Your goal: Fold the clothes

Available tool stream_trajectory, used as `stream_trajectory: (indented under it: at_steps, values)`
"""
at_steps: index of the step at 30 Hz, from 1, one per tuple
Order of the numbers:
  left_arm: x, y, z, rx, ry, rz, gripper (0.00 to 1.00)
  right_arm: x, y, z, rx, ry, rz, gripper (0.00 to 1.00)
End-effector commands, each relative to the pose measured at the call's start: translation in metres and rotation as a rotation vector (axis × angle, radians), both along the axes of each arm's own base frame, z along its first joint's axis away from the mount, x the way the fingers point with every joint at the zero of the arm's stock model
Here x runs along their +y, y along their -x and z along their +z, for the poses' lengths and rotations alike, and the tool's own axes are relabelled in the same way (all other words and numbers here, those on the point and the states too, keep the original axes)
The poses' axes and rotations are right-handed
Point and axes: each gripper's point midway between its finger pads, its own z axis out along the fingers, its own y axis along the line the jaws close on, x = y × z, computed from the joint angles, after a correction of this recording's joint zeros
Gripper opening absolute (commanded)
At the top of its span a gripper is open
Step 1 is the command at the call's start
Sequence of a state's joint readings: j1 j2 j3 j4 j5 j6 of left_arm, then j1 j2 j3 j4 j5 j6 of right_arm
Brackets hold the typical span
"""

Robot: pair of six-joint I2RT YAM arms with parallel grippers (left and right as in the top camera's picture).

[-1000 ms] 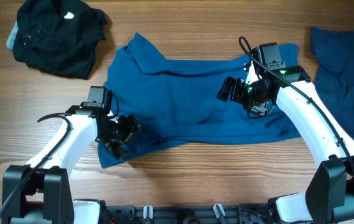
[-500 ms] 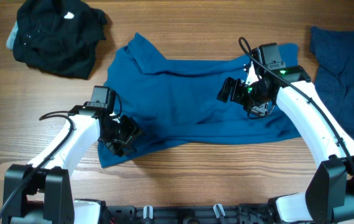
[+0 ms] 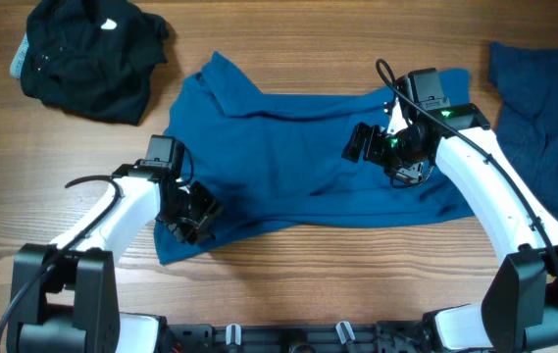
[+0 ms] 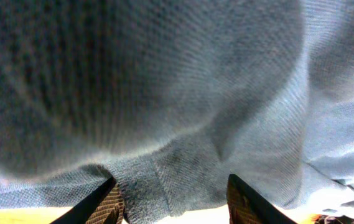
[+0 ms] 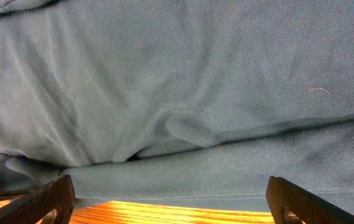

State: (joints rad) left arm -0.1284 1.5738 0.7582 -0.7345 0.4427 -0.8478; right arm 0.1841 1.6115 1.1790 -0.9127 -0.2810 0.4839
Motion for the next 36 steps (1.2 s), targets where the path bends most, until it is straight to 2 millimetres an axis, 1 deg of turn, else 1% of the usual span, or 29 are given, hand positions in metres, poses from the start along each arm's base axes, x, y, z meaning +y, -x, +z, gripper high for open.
stream_trajectory:
  at_steps: [1,2,4,5,7,12,16,17,19,20,25,28,31,36]
  values:
    - [0.000,0.004,-0.006,0.020,-0.005,-0.004,0.42,0.002,-0.005,0.013,-0.043,-0.016,0.018,1.00]
    - [0.000,0.004,-0.006,0.020,-0.005,-0.004,0.38,0.002,-0.005,0.013,-0.044,-0.014,0.018,1.00]
    - [0.000,0.004,-0.006,0.020,-0.005,-0.004,0.24,0.001,-0.005,0.013,-0.045,-0.008,0.018,1.00]
    - [0.000,0.004,-0.006,0.021,-0.005,-0.004,0.19,0.001,-0.005,0.013,-0.046,-0.008,0.022,0.99]
    - [0.000,0.005,-0.005,0.022,-0.005,-0.004,0.04,0.001,-0.005,0.013,-0.049,-0.006,0.031,1.00]
    - [-0.001,0.006,0.000,0.017,0.000,-0.004,0.04,0.001,-0.005,0.013,-0.050,-0.005,0.036,1.00]
    - [-0.002,-0.003,0.015,-0.052,0.007,-0.004,0.04,0.001,-0.005,0.013,-0.050,-0.005,0.036,0.99]
    - [-0.001,-0.009,0.020,-0.085,0.003,-0.004,0.04,0.001,-0.005,0.013,-0.050,-0.005,0.036,0.99]
    - [-0.003,-0.039,0.041,-0.243,0.008,-0.024,0.04,0.001,-0.003,0.012,-0.042,-0.003,0.037,0.99]
    - [-0.004,-0.047,0.045,-0.279,0.011,-0.028,0.04,0.001,-0.003,0.012,-0.039,-0.002,0.037,0.99]
    - [-0.007,-0.074,0.055,-0.407,0.019,-0.024,0.04,0.000,0.001,0.011,-0.032,0.004,0.059,0.99]
    - [-0.004,-0.090,0.060,-0.476,0.000,-0.017,0.04,0.000,0.003,0.011,-0.024,0.005,0.061,0.99]
    - [0.002,-0.103,0.063,-0.535,-0.041,-0.002,0.04,0.000,0.004,0.010,-0.018,0.006,0.061,1.00]
    - [0.019,-0.121,0.067,-0.609,-0.145,0.033,0.04,-0.001,0.008,0.010,-0.002,0.008,0.061,0.99]
